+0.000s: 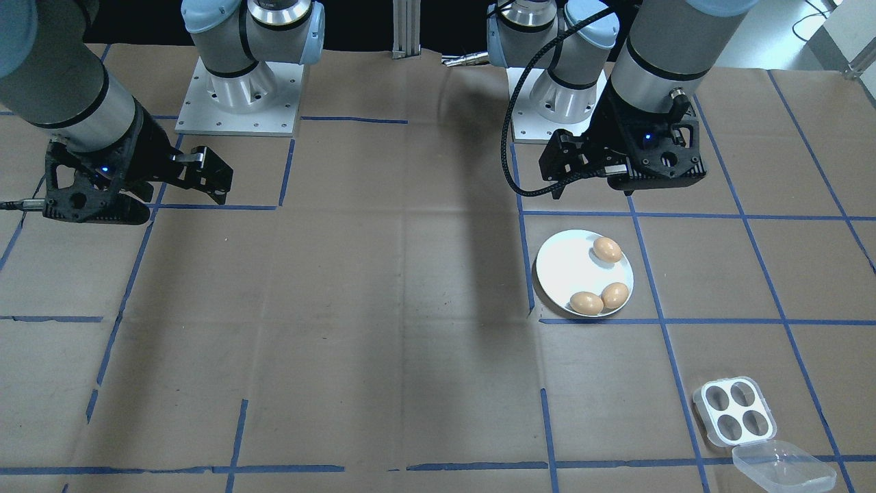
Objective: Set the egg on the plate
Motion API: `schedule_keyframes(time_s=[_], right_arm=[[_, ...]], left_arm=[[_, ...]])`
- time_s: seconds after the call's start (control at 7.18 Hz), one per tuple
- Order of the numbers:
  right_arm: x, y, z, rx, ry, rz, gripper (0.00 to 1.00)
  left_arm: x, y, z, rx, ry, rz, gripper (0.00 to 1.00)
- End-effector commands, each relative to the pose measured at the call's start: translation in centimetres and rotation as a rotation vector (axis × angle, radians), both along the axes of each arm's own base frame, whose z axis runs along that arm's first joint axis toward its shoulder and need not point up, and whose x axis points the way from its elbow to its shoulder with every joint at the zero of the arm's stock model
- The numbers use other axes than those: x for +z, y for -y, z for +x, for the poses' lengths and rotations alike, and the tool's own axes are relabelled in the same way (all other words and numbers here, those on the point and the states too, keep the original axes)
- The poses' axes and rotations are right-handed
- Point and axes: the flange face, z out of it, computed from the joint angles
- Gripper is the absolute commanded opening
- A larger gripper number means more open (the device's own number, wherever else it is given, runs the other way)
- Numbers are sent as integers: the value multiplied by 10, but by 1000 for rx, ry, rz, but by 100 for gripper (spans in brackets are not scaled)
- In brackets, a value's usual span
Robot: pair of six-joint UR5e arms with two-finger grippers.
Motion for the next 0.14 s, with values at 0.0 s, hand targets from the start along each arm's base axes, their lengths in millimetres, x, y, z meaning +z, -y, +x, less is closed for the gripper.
schedule_keyframes(time_s=[0.0], right_arm=[[0,0,0,0,0,0,100]], left_arm=[[-2,0,0,-2,0,4,99]])
